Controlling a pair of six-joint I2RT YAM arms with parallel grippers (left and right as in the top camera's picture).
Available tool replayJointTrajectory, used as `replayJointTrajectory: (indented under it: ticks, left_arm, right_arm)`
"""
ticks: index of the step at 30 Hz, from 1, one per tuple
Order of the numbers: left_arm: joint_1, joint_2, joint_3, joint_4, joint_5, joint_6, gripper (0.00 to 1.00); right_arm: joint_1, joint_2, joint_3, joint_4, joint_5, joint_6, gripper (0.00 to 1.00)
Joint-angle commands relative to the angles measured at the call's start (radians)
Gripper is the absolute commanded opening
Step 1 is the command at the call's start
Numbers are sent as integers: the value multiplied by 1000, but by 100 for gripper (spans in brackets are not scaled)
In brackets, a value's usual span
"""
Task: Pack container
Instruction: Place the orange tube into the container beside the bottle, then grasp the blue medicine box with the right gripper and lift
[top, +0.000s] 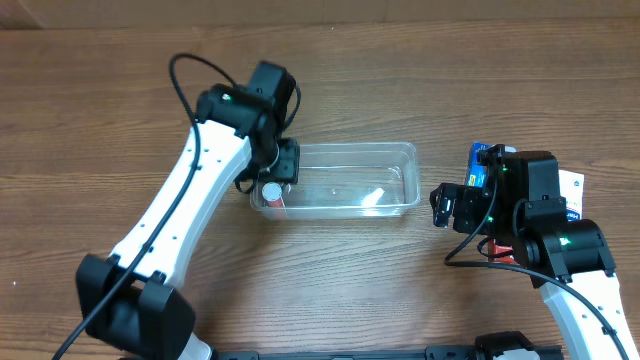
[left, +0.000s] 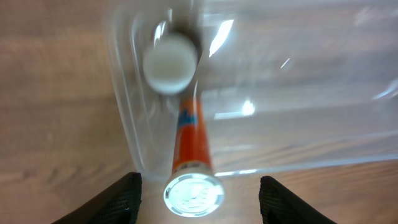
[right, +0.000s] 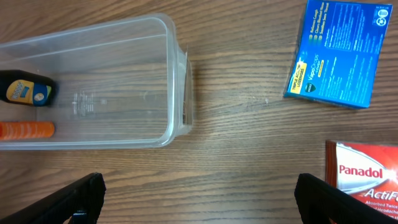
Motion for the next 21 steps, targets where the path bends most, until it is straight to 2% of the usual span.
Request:
replayJointTrajectory:
  ticks: [1, 3, 6, 8, 13, 17, 21]
  left_arm:
    - [2, -129, 182, 9, -78, 27, 78]
    - [18, -197, 208, 9, -138, 24, 100]
    - [137, -305, 208, -3, -136, -12, 100]
    - [231, -342, 208, -2, -115, -15, 100]
    - [380, -347, 208, -3, -35, -14, 100]
    - [383, -344, 207, -2, -39, -10, 100]
    - [383, -327, 207, -3, -39, -10, 100]
  right_arm:
    - [-1, -6, 67, -10, 77, 35, 100]
    - [-7, 16, 176, -57, 162, 55, 100]
    - [-91, 175, 433, -190, 223, 53, 100]
    - [-183, 305, 531, -217, 197, 31, 100]
    - [-271, 560, 537, -203, 194, -62, 100]
    - [-277, 760, 537, -173, 190, -137, 100]
    - [-277, 855, 534, -147, 190, -166, 100]
